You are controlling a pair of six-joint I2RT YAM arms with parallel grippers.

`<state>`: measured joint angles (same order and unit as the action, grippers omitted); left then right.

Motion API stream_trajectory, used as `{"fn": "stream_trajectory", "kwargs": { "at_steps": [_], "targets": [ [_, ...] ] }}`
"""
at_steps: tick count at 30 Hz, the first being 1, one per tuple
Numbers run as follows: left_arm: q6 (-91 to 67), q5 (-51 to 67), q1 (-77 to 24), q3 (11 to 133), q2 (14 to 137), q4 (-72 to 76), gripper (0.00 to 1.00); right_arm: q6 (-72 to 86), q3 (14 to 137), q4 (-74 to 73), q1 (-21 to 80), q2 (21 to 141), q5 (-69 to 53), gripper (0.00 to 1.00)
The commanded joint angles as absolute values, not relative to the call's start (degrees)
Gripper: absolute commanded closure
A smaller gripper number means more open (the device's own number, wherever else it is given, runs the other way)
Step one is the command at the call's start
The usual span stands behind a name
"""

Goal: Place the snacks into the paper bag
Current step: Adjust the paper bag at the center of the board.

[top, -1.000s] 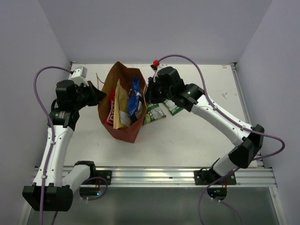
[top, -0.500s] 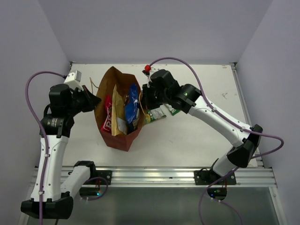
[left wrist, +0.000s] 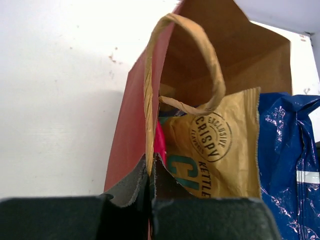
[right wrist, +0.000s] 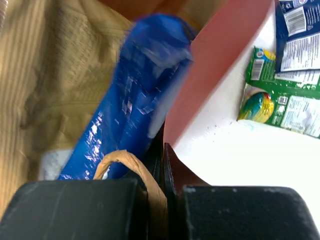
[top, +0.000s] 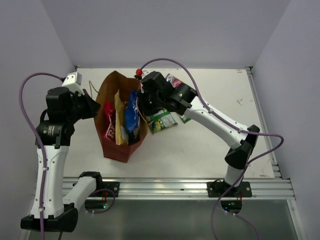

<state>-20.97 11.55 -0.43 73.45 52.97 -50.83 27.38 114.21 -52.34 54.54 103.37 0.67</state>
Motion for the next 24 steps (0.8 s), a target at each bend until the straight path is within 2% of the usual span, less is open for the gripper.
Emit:
{"fn": "stream_trajectory", "kwargs": {
  "at_steps": [1, 3, 5, 10, 12, 17, 21, 22, 23, 24],
  "targets": [
    [-18.2, 5.5, -0.1, 73.1, 51.1, -49.8, 1.0, 25.2, 120.1, -58.6, 54.8, 105.4, 2.3, 1.0],
    [-18.8, 11.3, -0.1, 69.0, 52.6, -49.7, 1.0, 24.5, 125.8, -62.7, 55.8, 109.4, 0.4, 1.0],
    [-20.0, 15.4, -0.1, 66.0, 51.9, -47.4, 1.0, 24.9, 125.2, -60.9, 57.0, 108.3, 0.8, 1.0],
    [-20.0, 16.6, -0.1, 68.3, 50.6, -49.0, 1.0, 25.2, 124.0, -61.1, 57.3, 105.4, 1.8, 1.0],
    [-19.5, 12.4, -0.1, 66.2, 50.1, -47.7, 1.0, 25.5, 120.9, -59.3, 57.2, 105.0, 2.5, 1.0],
    [-19.8, 12.4, -0.1, 60.5, 51.2, -44.6, 1.0, 25.8, 117.4, -58.7, 57.0, 106.8, 2.5, 0.91],
    [-19.6, 10.8, -0.1, 60.7, 50.7, -43.1, 1.0, 25.6, 115.7, -56.4, 57.0, 104.5, 4.8, 0.85],
    [-19.4, 10.8, -0.1, 61.0, 50.9, -42.8, 1.0, 25.5, 115.2, -55.9, 57.0, 102.9, 4.9, 0.83],
    [-19.3, 10.7, -0.1, 61.6, 51.1, -42.7, 1.0, 25.3, 114.4, -54.8, 57.1, 102.1, 5.2, 0.72],
    [-19.2, 10.7, -0.1, 61.9, 51.2, -42.6, 0.99, 25.2, 114.2, -54.6, 57.0, 101.3, 5.9, 0.69]
  ]
}}
